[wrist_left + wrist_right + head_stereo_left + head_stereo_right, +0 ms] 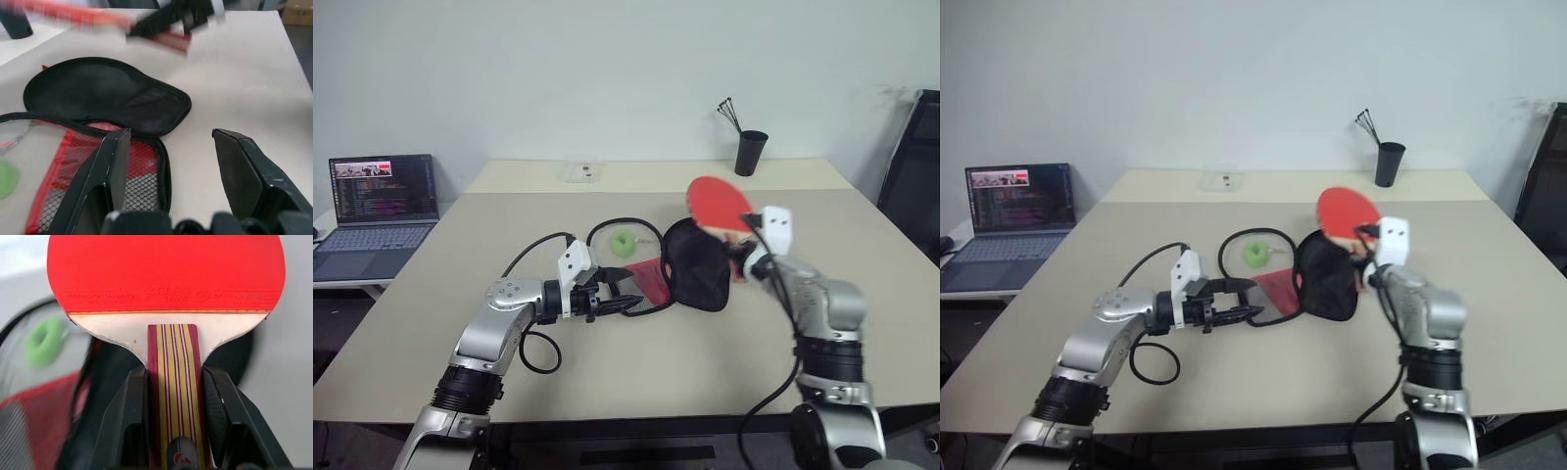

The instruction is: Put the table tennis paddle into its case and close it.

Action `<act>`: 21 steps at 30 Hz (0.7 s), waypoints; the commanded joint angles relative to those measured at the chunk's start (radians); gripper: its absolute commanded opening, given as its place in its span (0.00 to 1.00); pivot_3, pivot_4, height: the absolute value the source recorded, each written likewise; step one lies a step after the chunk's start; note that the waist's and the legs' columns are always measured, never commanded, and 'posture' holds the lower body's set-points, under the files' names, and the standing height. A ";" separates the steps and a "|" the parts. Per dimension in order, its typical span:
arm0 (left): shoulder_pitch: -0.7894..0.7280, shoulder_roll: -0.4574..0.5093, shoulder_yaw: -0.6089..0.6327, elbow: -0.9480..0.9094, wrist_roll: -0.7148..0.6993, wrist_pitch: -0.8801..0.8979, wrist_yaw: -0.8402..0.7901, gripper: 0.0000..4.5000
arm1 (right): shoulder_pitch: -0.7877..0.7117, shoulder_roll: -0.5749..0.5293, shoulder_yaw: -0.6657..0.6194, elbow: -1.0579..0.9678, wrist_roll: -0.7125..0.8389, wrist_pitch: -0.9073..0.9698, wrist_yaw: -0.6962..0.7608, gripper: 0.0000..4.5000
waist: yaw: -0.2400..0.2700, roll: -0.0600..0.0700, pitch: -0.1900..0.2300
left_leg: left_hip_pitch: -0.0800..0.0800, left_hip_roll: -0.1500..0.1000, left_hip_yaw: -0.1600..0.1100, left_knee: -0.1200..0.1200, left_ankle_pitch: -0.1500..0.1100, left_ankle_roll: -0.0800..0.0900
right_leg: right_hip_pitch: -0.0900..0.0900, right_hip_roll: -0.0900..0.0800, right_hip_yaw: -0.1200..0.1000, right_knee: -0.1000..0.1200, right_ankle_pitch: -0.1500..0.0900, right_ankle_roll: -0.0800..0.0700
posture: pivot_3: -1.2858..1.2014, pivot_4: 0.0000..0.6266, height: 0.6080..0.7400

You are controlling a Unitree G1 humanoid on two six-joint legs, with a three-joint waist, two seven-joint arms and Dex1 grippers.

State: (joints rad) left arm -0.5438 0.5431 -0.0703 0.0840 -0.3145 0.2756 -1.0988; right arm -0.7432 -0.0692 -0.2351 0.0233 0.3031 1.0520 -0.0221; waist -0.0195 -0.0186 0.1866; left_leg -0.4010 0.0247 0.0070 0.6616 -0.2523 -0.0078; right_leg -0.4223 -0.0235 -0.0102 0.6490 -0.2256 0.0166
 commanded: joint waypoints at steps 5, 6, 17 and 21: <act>0.011 0.006 0.019 -0.058 -0.017 -0.004 0.021 0.65 | -0.060 0.054 -0.008 0.180 -0.051 -0.195 -0.081 0.24 | -0.003 0.000 0.000 | 0.000 0.000 0.002 0.000 0.000 0.000 | 0.000 0.000 0.000 -0.001 0.000 -0.001 | 0.52 0.24 1.00; 0.011 0.007 0.019 -0.058 -0.017 -0.004 0.022 0.65 | -0.066 0.056 -0.008 0.199 -0.053 -0.209 -0.083 0.24 | -0.005 0.000 0.000 | 0.000 0.000 0.002 0.000 0.000 0.000 | -0.001 0.000 0.000 -0.001 0.000 -0.001 | 0.52 0.24 1.00; 0.027 0.017 0.023 -0.084 -0.017 0.004 0.031 0.65 | -0.097 0.074 0.003 0.357 -0.060 -0.294 -0.116 0.24 | -0.012 0.000 0.000 | 0.001 0.003 0.002 0.000 0.000 0.000 | -0.001 0.003 0.000 0.000 0.002 -0.003 | 0.52 0.24 1.00; 0.032 0.019 0.024 -0.086 -0.018 0.003 0.033 0.65 | -0.092 0.090 -0.018 0.355 -0.056 -0.302 -0.160 0.24 | -0.012 0.000 0.000 | 0.001 0.003 0.002 0.000 0.000 0.000 | -0.001 0.003 0.000 0.000 0.002 -0.003 | 0.52 0.24 1.00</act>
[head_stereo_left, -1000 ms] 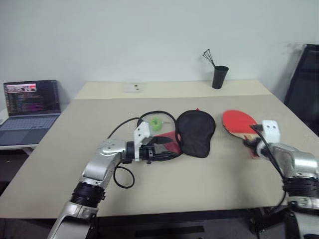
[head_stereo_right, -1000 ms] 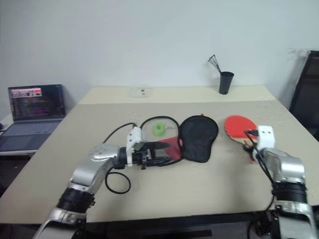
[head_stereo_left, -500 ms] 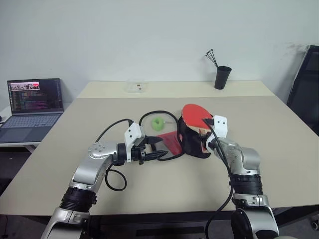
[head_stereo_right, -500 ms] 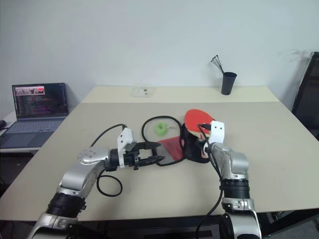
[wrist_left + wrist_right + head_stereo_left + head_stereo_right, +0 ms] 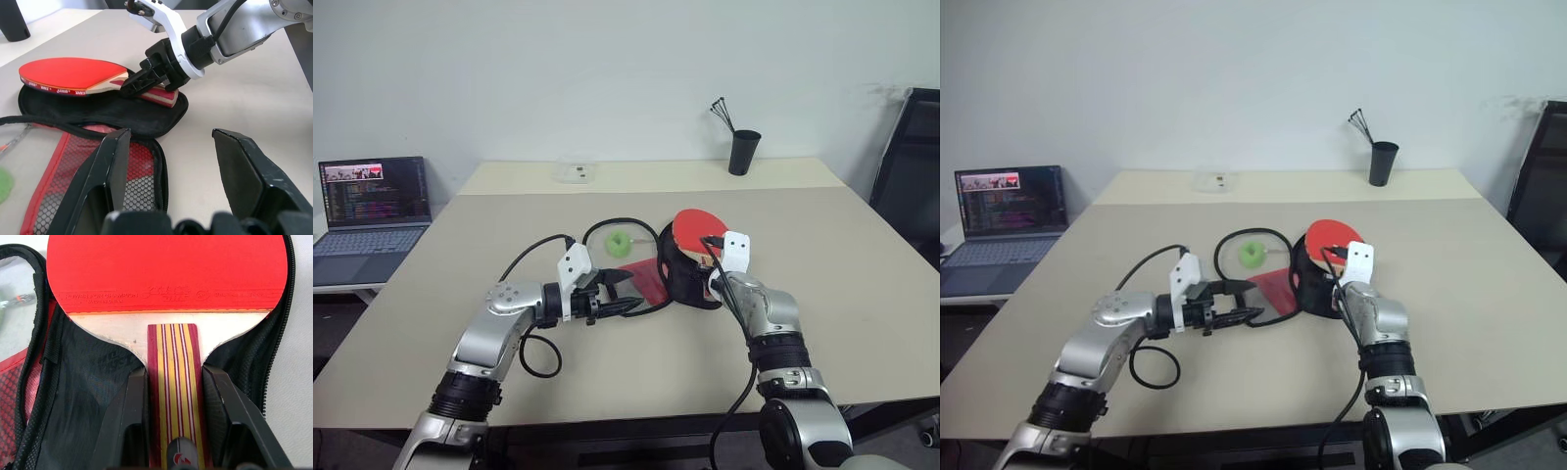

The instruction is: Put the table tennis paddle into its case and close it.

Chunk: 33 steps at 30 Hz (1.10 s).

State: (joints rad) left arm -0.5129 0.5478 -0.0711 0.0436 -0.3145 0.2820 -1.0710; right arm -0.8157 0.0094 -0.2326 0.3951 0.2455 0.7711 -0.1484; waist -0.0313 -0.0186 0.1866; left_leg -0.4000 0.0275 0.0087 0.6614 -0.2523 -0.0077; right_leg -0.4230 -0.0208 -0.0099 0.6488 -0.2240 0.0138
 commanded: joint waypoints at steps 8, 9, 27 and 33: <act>0.003 0.022 0.031 -0.042 -0.020 -0.005 0.007 0.65 | 0.004 0.045 0.035 -0.125 0.002 0.022 -0.039 0.75 | 0.000 0.000 0.000 | 0.000 0.000 0.000 0.000 0.000 0.000 | 0.000 0.000 0.000 0.000 0.000 0.000 | 0.52 0.24 1.00; 0.004 0.022 0.032 -0.042 -0.020 -0.005 0.008 0.65 | 0.015 0.048 0.049 -0.158 0.001 0.031 -0.034 0.75 | 0.000 0.000 0.000 | 0.000 0.000 0.000 0.000 0.000 0.000 | 0.000 0.000 0.000 -0.001 0.000 0.000 | 0.52 0.24 1.00; 0.018 0.026 0.037 -0.028 -0.013 -0.014 0.014 0.65 | 0.187 0.019 0.123 -0.286 -0.026 0.088 0.043 0.75 | 0.000 0.000 0.000 | 0.000 0.000 0.000 0.000 0.000 0.000 | 0.000 0.000 0.000 -0.001 -0.001 0.001 | 0.52 0.24 1.00; 0.019 0.024 0.033 -0.028 -0.010 -0.017 0.015 0.65 | 0.185 0.003 0.182 -0.249 -0.084 0.024 0.060 0.67 | 0.000 0.000 0.000 | 0.000 0.000 0.000 0.000 0.000 0.000 | 0.000 0.000 0.000 -0.001 -0.003 0.004 | 0.52 0.24 1.00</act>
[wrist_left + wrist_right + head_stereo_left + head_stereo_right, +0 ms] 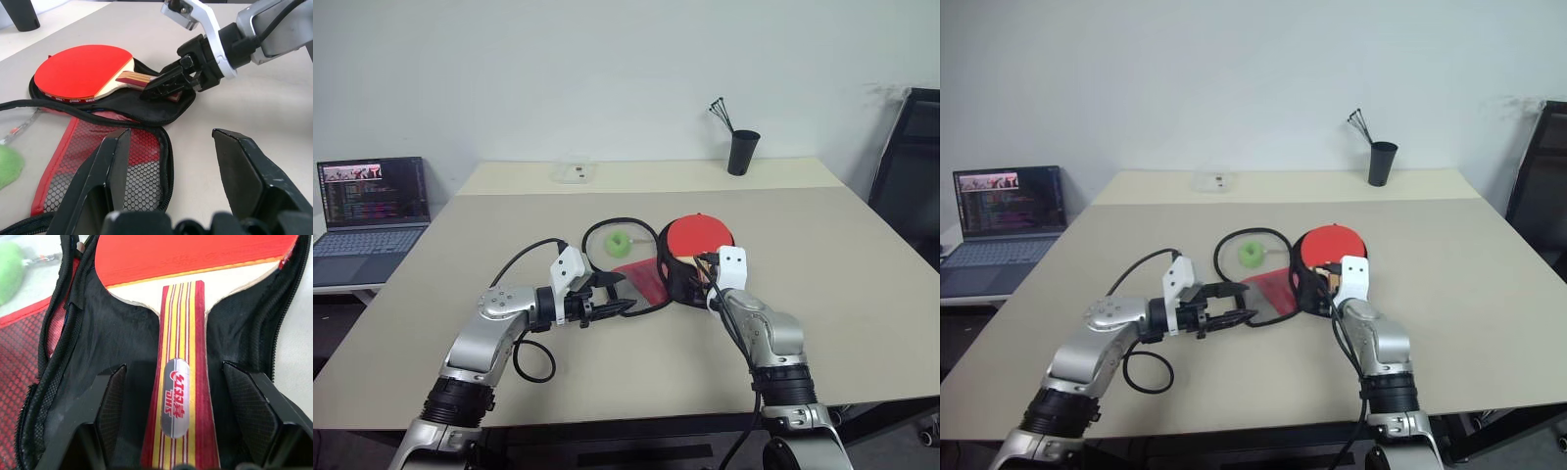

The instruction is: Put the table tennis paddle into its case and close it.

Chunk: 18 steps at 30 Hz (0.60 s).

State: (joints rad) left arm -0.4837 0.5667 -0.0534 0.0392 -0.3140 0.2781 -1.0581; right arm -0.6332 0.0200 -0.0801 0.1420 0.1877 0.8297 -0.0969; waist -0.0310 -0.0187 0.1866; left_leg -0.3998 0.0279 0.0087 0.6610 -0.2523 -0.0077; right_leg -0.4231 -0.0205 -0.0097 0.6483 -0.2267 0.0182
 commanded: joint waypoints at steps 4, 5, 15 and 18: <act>-0.003 0.003 0.014 -0.030 -0.011 -0.012 0.006 0.65 | 0.021 -0.009 0.061 -0.016 -0.061 -0.041 0.011 0.40 | 0.000 0.000 0.000 | 0.000 0.000 0.000 0.000 0.000 0.000 | 0.000 0.000 0.000 0.000 0.000 0.000 | 0.52 0.24 1.00; -0.002 0.003 0.015 -0.031 -0.011 -0.011 0.006 0.65 | 0.026 -0.001 0.053 -0.028 -0.061 -0.030 -0.002 0.34 | 0.000 0.000 0.000 | 0.000 0.000 0.000 0.000 0.000 0.000 | 0.000 0.000 0.000 0.000 0.000 0.000 | 0.52 0.24 1.00; 0.005 0.005 0.017 -0.036 -0.012 -0.012 0.011 0.65 | 0.059 0.057 0.011 -0.163 -0.062 0.067 -0.081 0.32 | 0.001 0.000 0.000 | 0.000 0.000 0.000 0.000 0.000 0.000 | 0.000 0.000 0.000 0.000 0.000 0.000 | 0.52 0.24 1.00; 0.005 0.005 0.017 -0.035 -0.012 -0.012 0.011 0.65 | 0.061 0.055 0.008 -0.159 -0.064 0.065 -0.080 0.32 | 0.001 0.000 0.000 | 0.000 0.000 -0.001 0.000 0.000 0.000 | 0.000 0.000 0.000 -0.001 0.000 0.000 | 0.52 0.24 1.00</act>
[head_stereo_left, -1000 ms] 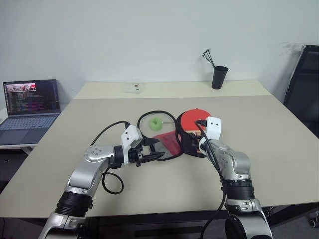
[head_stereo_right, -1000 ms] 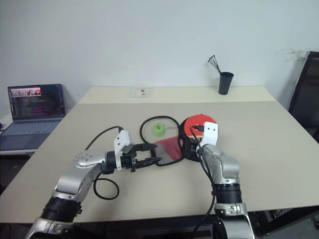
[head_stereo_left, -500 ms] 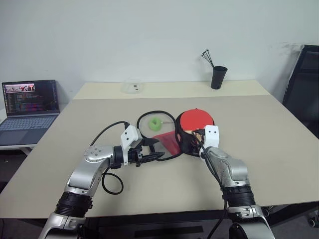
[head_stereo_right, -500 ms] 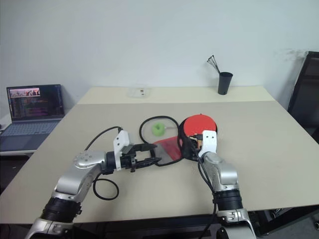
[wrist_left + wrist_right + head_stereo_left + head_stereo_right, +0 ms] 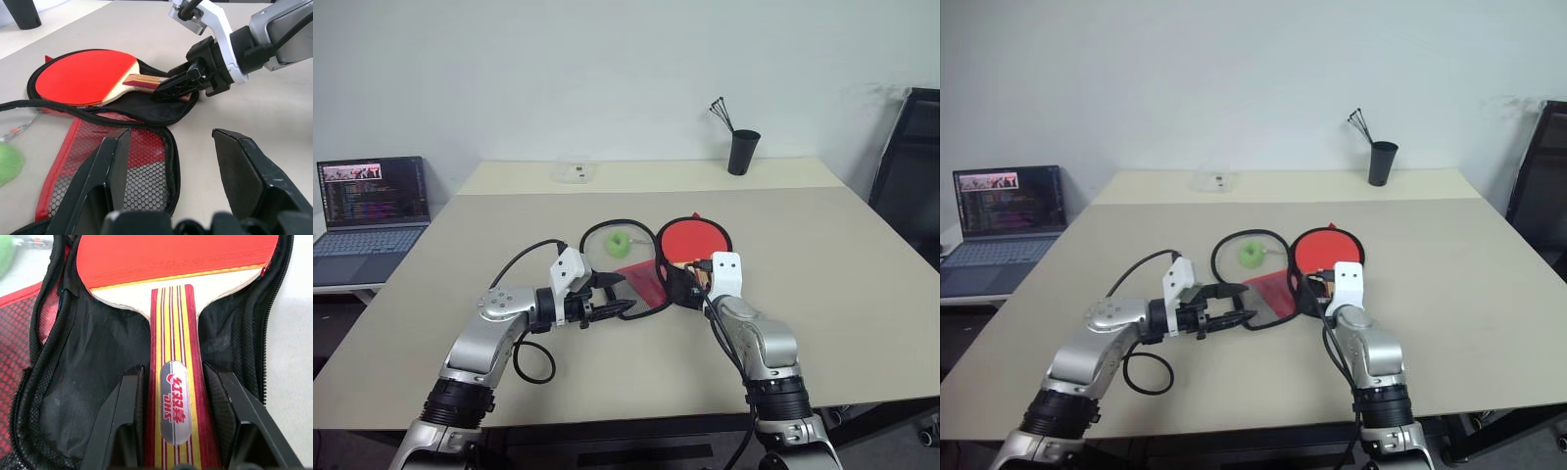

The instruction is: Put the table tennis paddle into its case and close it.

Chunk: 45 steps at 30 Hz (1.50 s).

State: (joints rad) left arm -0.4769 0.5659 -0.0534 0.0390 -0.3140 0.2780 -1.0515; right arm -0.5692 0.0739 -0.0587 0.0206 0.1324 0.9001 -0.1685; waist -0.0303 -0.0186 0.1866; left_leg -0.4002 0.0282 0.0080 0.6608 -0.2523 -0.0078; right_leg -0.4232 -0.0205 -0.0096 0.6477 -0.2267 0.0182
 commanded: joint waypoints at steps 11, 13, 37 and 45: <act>-0.005 0.005 0.018 -0.032 -0.007 -0.012 0.015 0.65 | -0.024 -0.012 0.027 -0.087 0.003 -0.100 0.078 0.88 | 0.000 0.000 0.000 | 0.000 0.000 0.000 0.000 0.000 0.000 | 0.000 0.000 0.000 0.000 0.000 0.000 | 0.52 0.24 1.00; -0.006 0.006 0.022 -0.025 -0.001 -0.014 0.026 0.65 | -0.032 -0.054 0.058 -0.136 0.021 -0.077 0.148 0.99 | -0.001 0.000 0.000 | 0.000 0.000 0.000 0.000 0.000 0.000 | 0.000 0.000 0.000 0.000 0.000 0.000 | 0.52 0.24 1.00; -0.186 -0.005 -0.019 0.480 0.269 -0.097 0.259 0.00 | -0.007 -0.682 -0.022 -0.508 0.487 0.133 0.800 1.00 | 0.004 -0.001 0.000 | 0.000 -0.001 0.000 0.000 0.000 0.000 | 0.001 0.000 -0.002 -0.001 0.000 0.001 | 0.52 0.24 1.00; -0.219 -0.030 -0.012 0.589 0.322 -0.119 0.370 0.00 | 0.004 -0.700 -0.026 -0.510 0.489 0.126 0.794 1.00 | 0.006 -0.001 0.000 | 0.000 -0.001 0.000 0.001 0.000 0.000 | 0.001 0.000 -0.002 -0.001 0.000 0.001 | 0.52 0.24 1.00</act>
State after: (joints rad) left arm -0.6770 0.5446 -0.0772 0.6103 -0.0024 0.1832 -0.7143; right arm -0.5622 -0.6149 -0.0643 -0.4560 0.6112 1.0510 0.6287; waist -0.0242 -0.0199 0.1868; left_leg -0.4001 0.0276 0.0080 0.6614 -0.2524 -0.0077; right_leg -0.4223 -0.0208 -0.0115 0.6473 -0.2270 0.0188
